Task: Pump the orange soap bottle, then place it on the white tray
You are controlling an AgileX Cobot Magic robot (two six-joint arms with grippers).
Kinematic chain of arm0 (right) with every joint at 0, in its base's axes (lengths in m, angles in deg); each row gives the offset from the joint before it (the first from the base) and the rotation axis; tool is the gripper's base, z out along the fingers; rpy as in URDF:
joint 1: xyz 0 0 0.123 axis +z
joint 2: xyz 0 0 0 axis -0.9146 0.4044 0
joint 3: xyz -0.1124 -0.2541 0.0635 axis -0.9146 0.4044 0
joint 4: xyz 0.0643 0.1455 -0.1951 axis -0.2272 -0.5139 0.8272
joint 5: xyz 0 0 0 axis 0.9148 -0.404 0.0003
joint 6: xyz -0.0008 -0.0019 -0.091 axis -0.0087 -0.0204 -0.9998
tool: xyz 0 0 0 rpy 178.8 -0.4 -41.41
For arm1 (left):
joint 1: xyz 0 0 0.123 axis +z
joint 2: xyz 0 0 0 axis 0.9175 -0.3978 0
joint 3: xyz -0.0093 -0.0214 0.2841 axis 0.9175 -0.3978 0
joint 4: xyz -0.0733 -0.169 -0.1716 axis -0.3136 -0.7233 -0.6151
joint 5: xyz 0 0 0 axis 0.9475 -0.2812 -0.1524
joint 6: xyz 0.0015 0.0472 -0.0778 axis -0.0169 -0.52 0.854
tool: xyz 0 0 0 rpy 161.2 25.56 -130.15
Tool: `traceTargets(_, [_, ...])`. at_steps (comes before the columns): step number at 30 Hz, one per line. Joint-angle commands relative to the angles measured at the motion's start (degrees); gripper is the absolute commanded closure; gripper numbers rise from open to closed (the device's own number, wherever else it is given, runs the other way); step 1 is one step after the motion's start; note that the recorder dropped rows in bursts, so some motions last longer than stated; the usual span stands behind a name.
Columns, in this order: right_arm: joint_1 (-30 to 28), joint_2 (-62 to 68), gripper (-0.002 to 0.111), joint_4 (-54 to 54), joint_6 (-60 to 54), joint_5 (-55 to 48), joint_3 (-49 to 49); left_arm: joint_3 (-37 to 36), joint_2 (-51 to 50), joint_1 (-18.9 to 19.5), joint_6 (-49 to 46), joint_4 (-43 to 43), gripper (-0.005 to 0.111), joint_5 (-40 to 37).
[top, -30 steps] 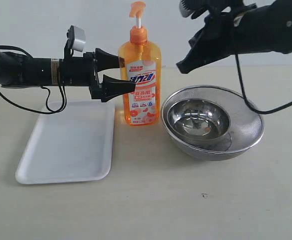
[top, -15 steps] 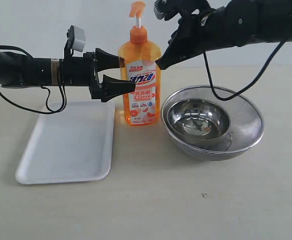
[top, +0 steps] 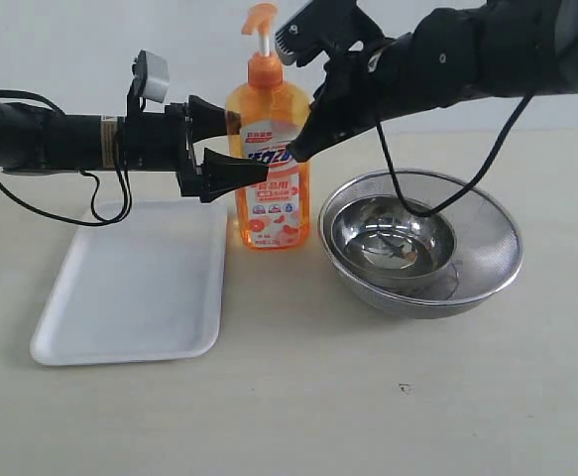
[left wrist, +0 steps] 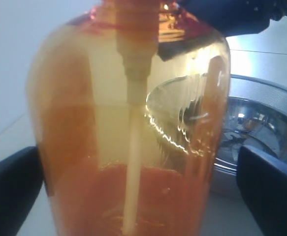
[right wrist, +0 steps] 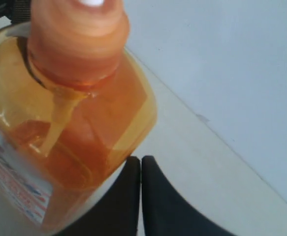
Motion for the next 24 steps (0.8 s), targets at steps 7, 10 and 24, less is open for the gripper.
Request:
traceTargets(7, [0.4,0.4,0.108,-0.1,-0.3,0.6,-0.4,0.4,0.2,-1.2,0.6,-1.8,-0.002,0.6])
traceTargets(10, [0.4,0.4,0.108,-0.1,-0.3,0.6,-0.4,0.4,0.2,-2.3,0.1,-2.3,-0.002,-0.1])
traceTargets(24, [2.0,0.4,0.108,-0.1,-0.7,0.4,-0.4,0.4,0.2,-3.7,-0.7,-3.9,-0.002,0.2])
